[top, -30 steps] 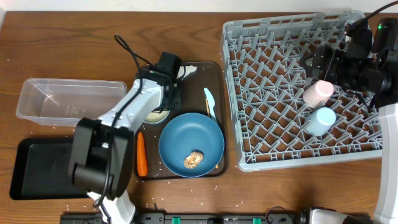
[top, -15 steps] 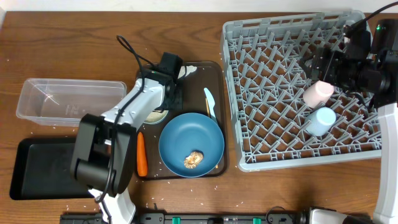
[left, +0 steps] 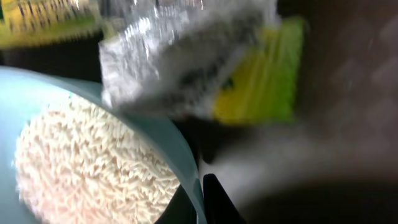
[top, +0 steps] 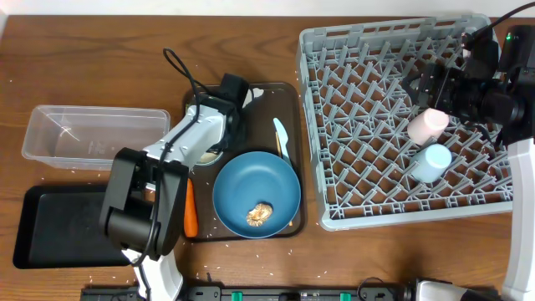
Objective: Sort waste into correct bins and load items into the dishwasher rack
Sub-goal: 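Reach the left gripper to the light-blue rice bowl and grasp it, then carry the rice bowl left and tip rice onto the black tray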
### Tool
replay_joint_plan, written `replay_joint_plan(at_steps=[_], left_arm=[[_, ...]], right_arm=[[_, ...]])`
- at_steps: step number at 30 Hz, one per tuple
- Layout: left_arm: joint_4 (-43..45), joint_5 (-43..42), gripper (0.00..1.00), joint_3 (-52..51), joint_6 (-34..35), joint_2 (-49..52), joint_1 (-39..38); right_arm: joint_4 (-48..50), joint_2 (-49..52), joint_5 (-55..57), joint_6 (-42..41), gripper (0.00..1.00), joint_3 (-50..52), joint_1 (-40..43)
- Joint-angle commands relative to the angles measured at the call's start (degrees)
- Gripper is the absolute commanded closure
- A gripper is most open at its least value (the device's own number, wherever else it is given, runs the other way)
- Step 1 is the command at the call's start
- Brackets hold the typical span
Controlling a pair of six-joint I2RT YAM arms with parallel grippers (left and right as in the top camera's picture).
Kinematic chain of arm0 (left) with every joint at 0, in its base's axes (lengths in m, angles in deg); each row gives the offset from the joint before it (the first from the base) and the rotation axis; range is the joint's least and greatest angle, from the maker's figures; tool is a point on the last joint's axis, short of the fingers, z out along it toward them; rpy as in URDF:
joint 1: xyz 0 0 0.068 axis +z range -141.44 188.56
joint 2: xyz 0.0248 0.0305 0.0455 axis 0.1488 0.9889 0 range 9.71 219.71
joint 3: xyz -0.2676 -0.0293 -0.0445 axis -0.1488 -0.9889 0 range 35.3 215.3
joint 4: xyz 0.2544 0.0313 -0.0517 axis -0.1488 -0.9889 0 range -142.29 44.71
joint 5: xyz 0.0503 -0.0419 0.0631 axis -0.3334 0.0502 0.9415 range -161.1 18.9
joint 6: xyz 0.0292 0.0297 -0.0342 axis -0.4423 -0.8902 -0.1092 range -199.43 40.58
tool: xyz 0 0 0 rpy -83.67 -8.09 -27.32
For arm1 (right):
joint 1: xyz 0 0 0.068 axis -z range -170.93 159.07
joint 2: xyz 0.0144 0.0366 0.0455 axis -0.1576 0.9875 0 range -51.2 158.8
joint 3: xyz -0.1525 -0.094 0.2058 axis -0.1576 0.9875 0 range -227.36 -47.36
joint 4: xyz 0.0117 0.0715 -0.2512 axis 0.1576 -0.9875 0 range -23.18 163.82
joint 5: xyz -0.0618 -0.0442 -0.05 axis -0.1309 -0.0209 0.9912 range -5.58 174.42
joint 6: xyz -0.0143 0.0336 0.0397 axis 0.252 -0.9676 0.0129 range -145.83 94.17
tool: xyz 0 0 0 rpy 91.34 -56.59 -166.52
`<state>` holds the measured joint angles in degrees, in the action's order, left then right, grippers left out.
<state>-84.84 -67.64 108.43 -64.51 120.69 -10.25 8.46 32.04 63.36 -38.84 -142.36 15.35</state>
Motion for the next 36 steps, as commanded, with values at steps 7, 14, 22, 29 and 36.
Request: replay_joint_plan(at_steps=[7,14,22,29,36], left_arm=[[-5.6,1.5,0.93,4.4,0.8,-14.4,-1.9],[-8.5,-9.7,0.94,4.4,5.7,-26.8,5.0],[-15.6,-25.4,0.94,3.7,7.2,-36.1,26.6],[-18.3,-45.5,0.94,-1.0,-1.3,-38.4,53.3],[-13.2,-66.1,0.94,-15.0,-11.2,-38.3,75.6]], right_arm=[[0.3,0.0,-0.4,-0.2,0.16,0.3,-0.4],[0.3,0.0,-0.4,-0.2,0.15,0.3,-0.3],[0.3,0.0,-0.4,-0.2,0.13,0.3,-0.4],[0.8,0.0,-0.4,-0.3,0.12,0.3,-0.4],[1.7,0.0,-0.4,-0.3,0.12,0.3,-0.4]])
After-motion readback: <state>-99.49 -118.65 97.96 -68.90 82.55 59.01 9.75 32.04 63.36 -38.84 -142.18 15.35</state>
